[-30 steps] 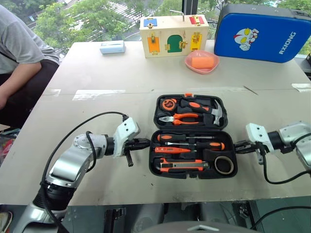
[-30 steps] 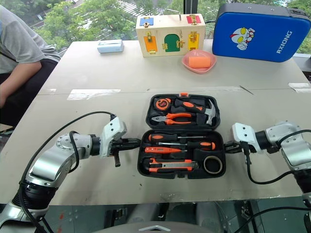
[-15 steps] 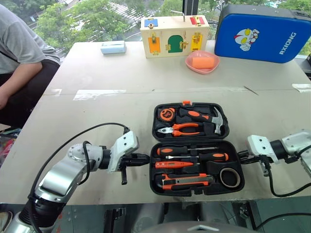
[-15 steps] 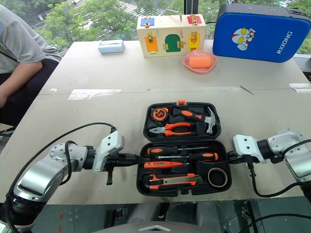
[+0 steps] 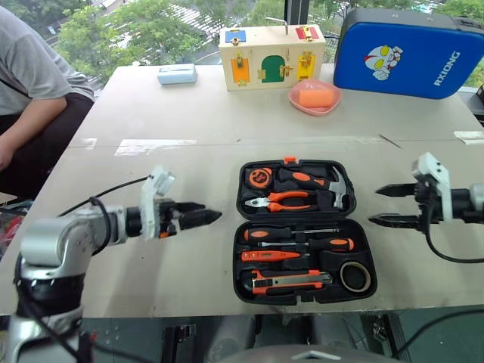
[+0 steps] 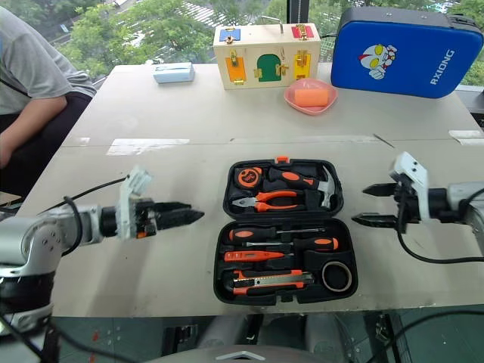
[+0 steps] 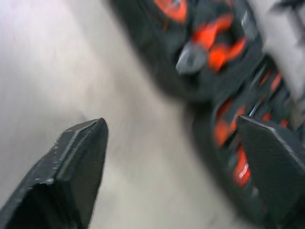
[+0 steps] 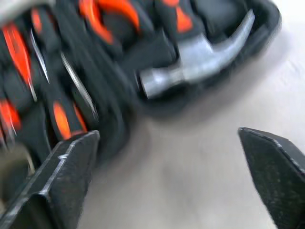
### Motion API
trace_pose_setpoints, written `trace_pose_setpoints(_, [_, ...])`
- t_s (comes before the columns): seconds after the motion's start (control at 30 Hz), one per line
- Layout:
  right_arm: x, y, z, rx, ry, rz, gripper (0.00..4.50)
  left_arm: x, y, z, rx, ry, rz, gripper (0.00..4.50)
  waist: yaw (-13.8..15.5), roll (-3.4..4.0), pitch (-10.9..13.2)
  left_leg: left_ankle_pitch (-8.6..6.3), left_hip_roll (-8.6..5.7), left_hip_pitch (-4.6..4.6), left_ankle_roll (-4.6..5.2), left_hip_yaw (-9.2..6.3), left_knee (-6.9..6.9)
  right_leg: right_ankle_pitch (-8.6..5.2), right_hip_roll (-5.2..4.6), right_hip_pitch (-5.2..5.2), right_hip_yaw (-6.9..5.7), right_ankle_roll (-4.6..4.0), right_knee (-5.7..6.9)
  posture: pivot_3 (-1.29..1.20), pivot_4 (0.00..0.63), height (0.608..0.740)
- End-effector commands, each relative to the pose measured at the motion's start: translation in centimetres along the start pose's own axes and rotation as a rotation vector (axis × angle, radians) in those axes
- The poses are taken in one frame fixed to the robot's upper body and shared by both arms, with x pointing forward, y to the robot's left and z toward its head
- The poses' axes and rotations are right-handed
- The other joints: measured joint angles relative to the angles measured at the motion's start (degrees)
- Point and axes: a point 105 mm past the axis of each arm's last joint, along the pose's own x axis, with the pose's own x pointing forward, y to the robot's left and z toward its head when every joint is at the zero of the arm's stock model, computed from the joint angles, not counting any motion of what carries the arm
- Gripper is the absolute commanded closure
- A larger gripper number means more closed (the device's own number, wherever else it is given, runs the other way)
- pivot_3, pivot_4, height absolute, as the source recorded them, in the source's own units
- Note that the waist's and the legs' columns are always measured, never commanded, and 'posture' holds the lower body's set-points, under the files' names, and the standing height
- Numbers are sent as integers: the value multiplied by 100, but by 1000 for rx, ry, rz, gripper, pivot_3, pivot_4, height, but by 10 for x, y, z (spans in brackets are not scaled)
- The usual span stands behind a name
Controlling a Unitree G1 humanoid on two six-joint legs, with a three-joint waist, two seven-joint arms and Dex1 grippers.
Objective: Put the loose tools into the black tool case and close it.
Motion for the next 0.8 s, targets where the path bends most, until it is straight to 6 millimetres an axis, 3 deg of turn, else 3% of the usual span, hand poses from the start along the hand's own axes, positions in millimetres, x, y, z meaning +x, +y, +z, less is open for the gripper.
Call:
trace_pose_setpoints(0.03, [10, -9, 11, 133, -28, -92, 61, 16, 2, 9, -91, -3, 34, 33, -11, -4, -1, 0, -1, -7, 0, 1, 3, 0, -1, -3, 2, 0, 4, 0, 150, 735])
trace_pose_setpoints(0.2, [25, -22, 10, 197, -13, -181, 61, 42, 9, 13, -108, 6, 93, 33, -33, -7, -5, 2, -1, -36, -4, 2, 6, 0, -2, -38, 3, -1, 9, 0, 150, 735])
trace_pose_setpoints(0.23, [26, -23, 10, 195, -8, -191, 0, 44, 9, 12, -99, 11, 96, 539, -36, -9, -6, 3, -1, -62, -5, 6, 14, 0, -3, -68, 8, -1, 23, 0, 150, 735])
trace_pose_setpoints(0.3, [28, -25, 5, 187, 8, -204, 536, 50, 9, 8, -82, 24, 103, 1091, -32, -9, -7, 6, -7, -75, -8, 13, 21, 0, -10, -92, 14, -1, 48, 0, 150, 735])
trace_pose_setpoints(0.33, [29, -25, 3, 175, 20, -209, 764, 52, 9, 6, -76, 34, 101, 1617, -30, -9, -7, 6, -8, -75, -8, 15, 21, 0, -11, -95, 17, -1, 52, 0, 150, 735])
trace_pose_setpoints(0.53, [35, -24, -4, 159, 52, -228, 3714, 59, 8, -8, -62, 72, 108, 4465, -28, -23, -31, 7, -8, -63, -9, 23, 30, 0, -9, -89, 28, 0, 67, 0, 150, 735])
trace_pose_setpoints(0.6, [36, -23, -7, 155, 58, -237, 4475, 59, 8, -11, -66, 76, 110, 4500, -33, -45, -55, 7, -8, -60, -9, 22, 31, 1, -8, -90, 29, -1, 71, 0, 150, 735])
trace_pose_setpoints(0.8, [38, -22, 0, 181, 16, -238, 4475, 56, 7, -13, -53, 58, 112, 4500, -80, -57, -86, 7, -8, -54, -9, 24, 32, 1, -7, -83, 34, 0, 69, 0, 150, 735])
